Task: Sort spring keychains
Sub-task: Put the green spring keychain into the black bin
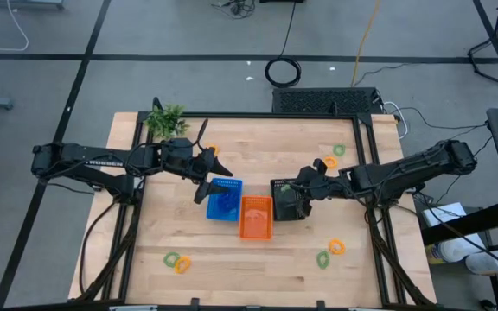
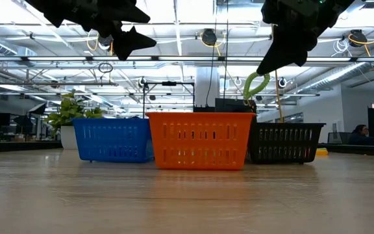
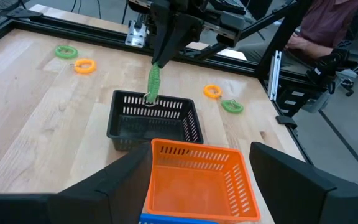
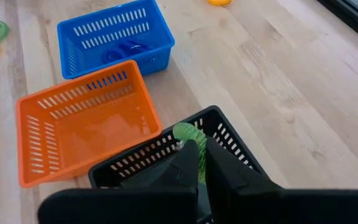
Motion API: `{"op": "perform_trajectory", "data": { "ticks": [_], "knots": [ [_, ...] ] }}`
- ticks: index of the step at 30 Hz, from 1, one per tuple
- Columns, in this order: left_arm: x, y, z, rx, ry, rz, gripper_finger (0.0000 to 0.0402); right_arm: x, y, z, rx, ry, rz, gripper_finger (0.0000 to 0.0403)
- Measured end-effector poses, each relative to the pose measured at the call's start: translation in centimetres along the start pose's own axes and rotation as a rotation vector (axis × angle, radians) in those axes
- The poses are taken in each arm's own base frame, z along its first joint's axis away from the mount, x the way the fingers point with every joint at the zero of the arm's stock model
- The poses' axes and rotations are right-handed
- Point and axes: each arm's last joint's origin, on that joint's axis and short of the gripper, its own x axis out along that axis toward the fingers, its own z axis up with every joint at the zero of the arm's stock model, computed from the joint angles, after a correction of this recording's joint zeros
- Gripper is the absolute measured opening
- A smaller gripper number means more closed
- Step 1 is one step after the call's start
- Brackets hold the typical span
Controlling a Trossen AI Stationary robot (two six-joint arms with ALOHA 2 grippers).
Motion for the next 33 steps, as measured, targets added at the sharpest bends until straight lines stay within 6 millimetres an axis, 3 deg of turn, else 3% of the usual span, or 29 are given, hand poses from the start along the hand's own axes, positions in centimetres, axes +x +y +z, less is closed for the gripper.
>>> {"op": "perform_trajectory", "data": {
  "ticks": [33],
  "knots": [
    [0.0, 0.0, 0.0, 0.0, 0.0, 0.0, 0.0274, 0.6, -0.3, -1.0, 0.048, 0.052, -0.027, 0.0]
  ]
}}
